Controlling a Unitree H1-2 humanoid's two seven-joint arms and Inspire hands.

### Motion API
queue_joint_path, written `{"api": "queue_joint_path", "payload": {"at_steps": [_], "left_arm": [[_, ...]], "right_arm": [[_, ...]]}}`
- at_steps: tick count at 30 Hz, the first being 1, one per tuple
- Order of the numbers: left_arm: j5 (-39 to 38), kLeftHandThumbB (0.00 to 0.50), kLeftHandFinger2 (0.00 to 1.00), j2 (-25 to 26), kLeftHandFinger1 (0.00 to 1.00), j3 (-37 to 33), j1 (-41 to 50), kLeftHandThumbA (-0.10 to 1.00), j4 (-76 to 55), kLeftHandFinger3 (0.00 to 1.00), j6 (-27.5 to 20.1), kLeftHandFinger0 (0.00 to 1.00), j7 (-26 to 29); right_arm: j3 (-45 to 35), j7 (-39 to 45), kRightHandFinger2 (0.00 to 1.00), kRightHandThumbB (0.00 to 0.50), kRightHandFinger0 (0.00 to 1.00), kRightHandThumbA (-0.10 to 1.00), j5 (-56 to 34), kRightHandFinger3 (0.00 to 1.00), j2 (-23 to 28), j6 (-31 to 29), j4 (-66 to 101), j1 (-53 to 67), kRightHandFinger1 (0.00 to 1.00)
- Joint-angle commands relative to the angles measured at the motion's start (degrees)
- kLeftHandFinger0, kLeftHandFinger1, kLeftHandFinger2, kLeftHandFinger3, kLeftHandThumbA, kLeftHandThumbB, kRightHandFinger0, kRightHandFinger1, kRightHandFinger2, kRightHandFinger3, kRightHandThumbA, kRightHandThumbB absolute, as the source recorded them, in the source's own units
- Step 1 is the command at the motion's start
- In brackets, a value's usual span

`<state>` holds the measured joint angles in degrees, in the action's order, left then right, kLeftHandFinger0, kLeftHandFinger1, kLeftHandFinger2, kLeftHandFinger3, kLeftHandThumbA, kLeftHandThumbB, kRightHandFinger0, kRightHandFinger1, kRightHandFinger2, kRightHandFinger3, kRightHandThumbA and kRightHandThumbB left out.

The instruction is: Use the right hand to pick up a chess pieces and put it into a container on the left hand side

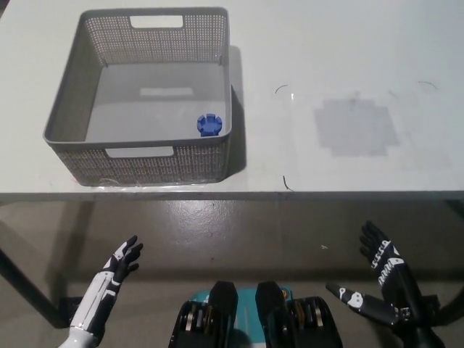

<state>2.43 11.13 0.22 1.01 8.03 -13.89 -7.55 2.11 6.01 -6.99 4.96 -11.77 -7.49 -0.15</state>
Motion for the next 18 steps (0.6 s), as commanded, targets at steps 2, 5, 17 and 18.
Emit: {"api": "queue_joint_path", "payload": {"at_steps": [2, 5, 17, 18], "left_arm": [[-1.55, 0.352, 1.00, 0.16, 1.00, 0.63, -0.28, 1.00, -1.26, 1.00, -1.19, 1.00, 0.03], [-1.24, 0.355, 1.00, 0.16, 1.00, 0.55, -0.07, 1.00, -1.42, 1.00, -0.88, 1.00, 0.10], [-0.55, 0.334, 1.00, -0.33, 1.00, 0.15, 2.42, 1.00, -1.70, 1.00, -1.93, 1.00, 0.49], [-0.55, 0.334, 1.00, -0.33, 1.00, 0.15, 2.42, 1.00, -1.70, 1.00, -1.93, 1.00, 0.49]], "right_arm": [[-0.02, 1.42, 1.00, 0.132, 1.00, 1.00, -0.42, 1.00, -0.04, -2.16, 0.62, -1.65, 1.00], [-0.08, 0.93, 1.00, 0.135, 1.00, 1.00, 0.24, 1.00, -0.15, -1.53, 0.93, -1.34, 1.00], [0.50, 1.27, 1.00, 0.135, 1.00, 1.00, 1.71, 1.00, 0.55, 0.11, 2.85, 0.31, 1.00], [0.50, 1.27, 1.00, 0.135, 1.00, 1.00, 1.71, 1.00, 0.55, 0.11, 2.85, 0.31, 1.00]]}}
